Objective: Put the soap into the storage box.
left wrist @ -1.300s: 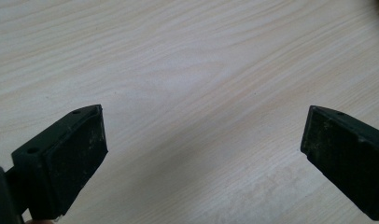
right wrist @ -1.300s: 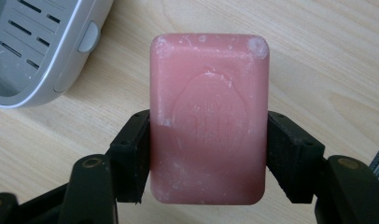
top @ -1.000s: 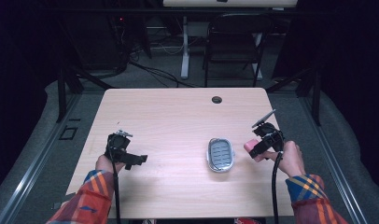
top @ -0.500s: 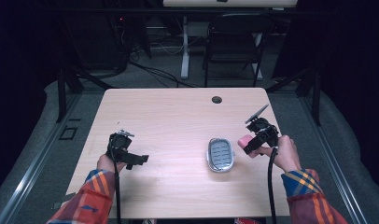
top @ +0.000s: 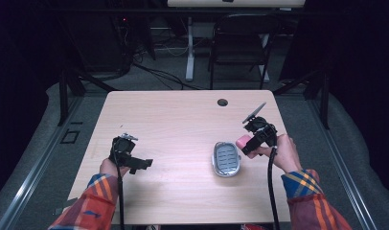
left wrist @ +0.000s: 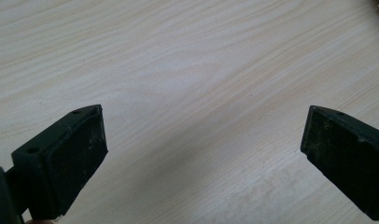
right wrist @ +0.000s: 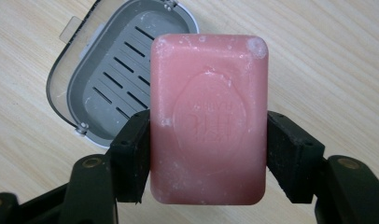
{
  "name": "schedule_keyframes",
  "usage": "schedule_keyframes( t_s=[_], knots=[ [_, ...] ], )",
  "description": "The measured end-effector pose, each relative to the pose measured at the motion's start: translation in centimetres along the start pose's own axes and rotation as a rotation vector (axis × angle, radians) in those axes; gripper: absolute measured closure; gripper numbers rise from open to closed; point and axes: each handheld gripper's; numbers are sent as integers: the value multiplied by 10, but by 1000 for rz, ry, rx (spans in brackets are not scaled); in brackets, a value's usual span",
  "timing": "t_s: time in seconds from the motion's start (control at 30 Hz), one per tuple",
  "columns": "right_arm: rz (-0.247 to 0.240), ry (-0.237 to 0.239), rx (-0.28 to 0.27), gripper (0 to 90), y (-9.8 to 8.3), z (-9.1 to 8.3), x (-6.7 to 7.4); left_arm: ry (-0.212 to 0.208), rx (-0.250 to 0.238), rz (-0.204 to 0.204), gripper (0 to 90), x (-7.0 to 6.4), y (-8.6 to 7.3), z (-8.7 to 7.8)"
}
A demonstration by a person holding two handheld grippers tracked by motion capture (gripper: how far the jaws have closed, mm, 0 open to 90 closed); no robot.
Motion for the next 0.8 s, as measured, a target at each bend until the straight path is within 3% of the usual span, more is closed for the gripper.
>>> schedule_keyframes(
  t_s=[0.3, 0.53, 0.8],
  knots=[
    [-8, 5, -11, 372, 6, 0, 8, -1, 2, 8, 2, -1, 1, 1],
    [-36, -22, 27, 372, 12, -2, 12, -3, 3, 7, 2, -1, 2, 1],
    [-35, -15, 37, 372, 20, 4, 19, -2, 3, 8, 2, -1, 1, 1]
  ],
)
Point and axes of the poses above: each handheld gripper's, and its own axes: z roughly forward along the jaws, y roughly out of its top, x roughly to its left, and after that the axes turned 9 degrees about x, right-handed
